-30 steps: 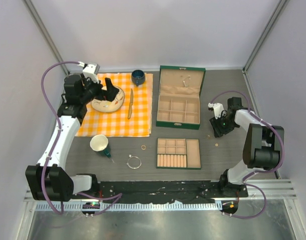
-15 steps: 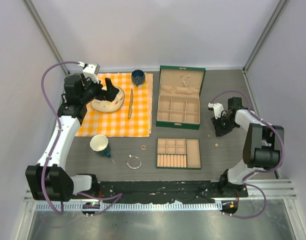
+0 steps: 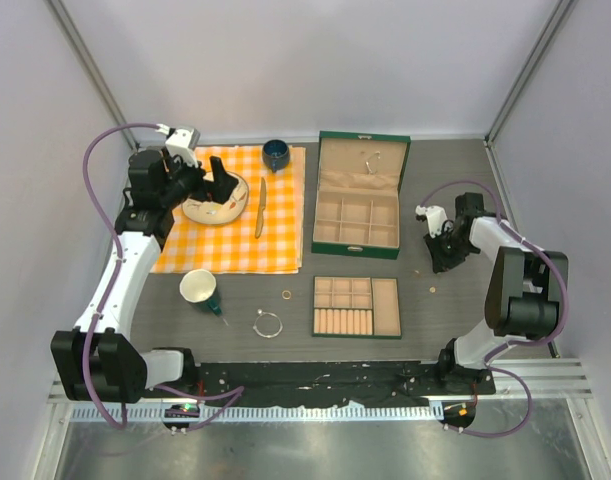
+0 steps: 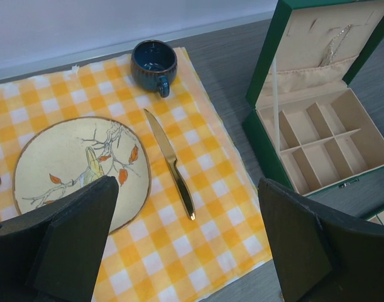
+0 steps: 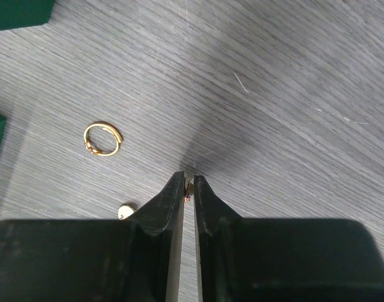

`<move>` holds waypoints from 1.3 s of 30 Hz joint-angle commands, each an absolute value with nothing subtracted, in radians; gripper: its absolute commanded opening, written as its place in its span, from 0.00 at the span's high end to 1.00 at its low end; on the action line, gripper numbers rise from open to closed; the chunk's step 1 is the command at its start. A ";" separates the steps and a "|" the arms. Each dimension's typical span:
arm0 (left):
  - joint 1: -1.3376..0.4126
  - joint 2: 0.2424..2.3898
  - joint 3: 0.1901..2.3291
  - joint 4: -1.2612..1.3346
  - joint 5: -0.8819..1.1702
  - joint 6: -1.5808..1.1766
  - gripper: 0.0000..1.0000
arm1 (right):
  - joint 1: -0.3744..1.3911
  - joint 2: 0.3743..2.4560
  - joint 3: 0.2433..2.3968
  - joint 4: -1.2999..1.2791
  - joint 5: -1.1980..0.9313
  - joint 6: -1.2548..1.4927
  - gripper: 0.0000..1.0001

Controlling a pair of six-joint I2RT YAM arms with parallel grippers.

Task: Organize the mixed jewelry

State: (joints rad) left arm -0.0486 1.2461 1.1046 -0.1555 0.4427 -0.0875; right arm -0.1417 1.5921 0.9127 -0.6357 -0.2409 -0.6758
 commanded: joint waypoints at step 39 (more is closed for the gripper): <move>-0.052 1.232 1.083 -0.124 0.443 -0.072 0.00 | 0.448 1.364 1.048 -0.738 -0.313 -0.459 0.99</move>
State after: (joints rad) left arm -0.0502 1.2461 1.0885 -0.1539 0.4458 -0.0875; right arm 0.4049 1.3308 1.0691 -0.8093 -0.3321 -0.5053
